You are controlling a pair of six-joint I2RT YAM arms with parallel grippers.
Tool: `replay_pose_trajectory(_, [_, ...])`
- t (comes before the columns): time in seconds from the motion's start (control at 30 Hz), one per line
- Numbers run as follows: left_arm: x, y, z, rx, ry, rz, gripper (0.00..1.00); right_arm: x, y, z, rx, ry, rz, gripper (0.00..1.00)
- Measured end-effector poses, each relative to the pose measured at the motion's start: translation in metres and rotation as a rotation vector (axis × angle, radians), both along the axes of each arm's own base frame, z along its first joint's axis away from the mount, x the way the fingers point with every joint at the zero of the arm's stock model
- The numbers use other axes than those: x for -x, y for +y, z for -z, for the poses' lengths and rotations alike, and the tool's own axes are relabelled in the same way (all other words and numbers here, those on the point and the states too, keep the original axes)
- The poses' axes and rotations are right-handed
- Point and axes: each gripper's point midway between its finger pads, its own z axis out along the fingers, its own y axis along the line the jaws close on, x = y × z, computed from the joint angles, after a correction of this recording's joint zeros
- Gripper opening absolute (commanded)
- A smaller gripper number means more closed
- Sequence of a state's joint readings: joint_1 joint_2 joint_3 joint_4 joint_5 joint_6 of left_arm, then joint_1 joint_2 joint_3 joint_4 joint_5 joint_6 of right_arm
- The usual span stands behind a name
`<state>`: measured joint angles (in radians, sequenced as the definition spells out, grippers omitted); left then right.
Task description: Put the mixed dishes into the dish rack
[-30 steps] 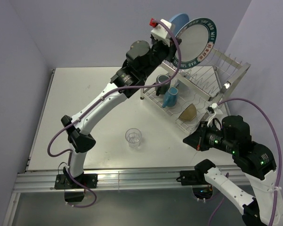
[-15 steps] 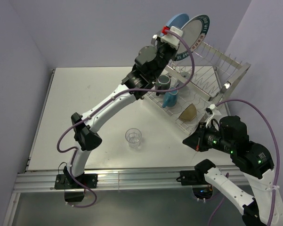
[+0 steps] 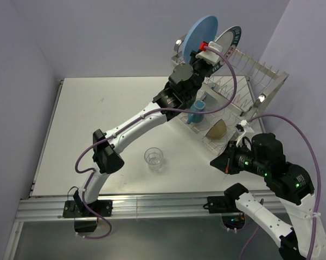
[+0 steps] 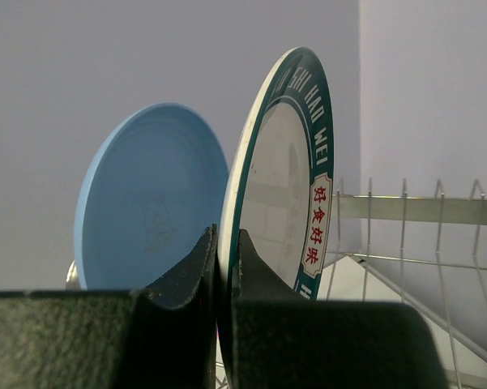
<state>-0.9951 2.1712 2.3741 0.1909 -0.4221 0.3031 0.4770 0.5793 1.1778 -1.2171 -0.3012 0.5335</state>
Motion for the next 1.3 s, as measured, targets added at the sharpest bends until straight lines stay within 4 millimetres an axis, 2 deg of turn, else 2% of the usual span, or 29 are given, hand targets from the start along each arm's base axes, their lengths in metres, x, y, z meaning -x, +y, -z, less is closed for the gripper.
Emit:
replay_pose_trajectory(0.33, [0.006,-0.003,0.009,-0.024,-0.018,-0.110,0.00,-0.001,0.000,0.003,0.003,0.005,0.002,0.00])
replay_pose_trajectory(0.43, [0.006,-0.002,0.010,-0.021,-0.017,-0.118,0.08,-0.001,0.000,0.003,0.003,0.005,0.002,0.00])
replay_pose_trajectory(0.5, [0.006,-0.003,0.011,-0.017,-0.018,-0.119,0.09,-0.001,0.000,0.003,0.003,0.006,0.003,0.00])
replay_pose_trajectory(0.6, [0.005,-0.003,0.012,-0.013,-0.018,-0.117,0.21,-0.001,0.000,0.003,0.001,0.008,0.004,0.00])
replay_pose_trajectory(0.7, [0.006,-0.006,0.012,-0.005,-0.016,-0.099,0.26,-0.001,0.000,0.004,0.001,0.012,0.007,0.00])
replay_pose_trajectory(0.8, [0.009,-0.013,0.016,-0.004,-0.012,-0.068,0.52,-0.001,0.000,0.004,-0.001,0.013,0.011,0.00])
replay_pose_trajectory(0.83, [0.009,-0.015,0.018,-0.005,-0.010,-0.059,0.66,-0.001,0.000,0.004,-0.001,0.013,0.011,0.00])
replay_pose_trajectory(0.9, [0.009,-0.018,0.023,-0.006,-0.001,-0.047,0.75,-0.001,0.000,0.004,-0.003,0.014,0.013,0.00])
replay_pose_trajectory(1.2, [0.007,-0.017,0.025,0.010,0.020,-0.040,0.96,-0.002,0.001,0.004,-0.010,0.013,0.017,0.00])
replay_pose_trajectory(1.3, [0.009,-0.016,0.021,0.014,0.023,-0.029,0.99,-0.003,0.002,0.002,-0.015,0.006,0.016,0.00])
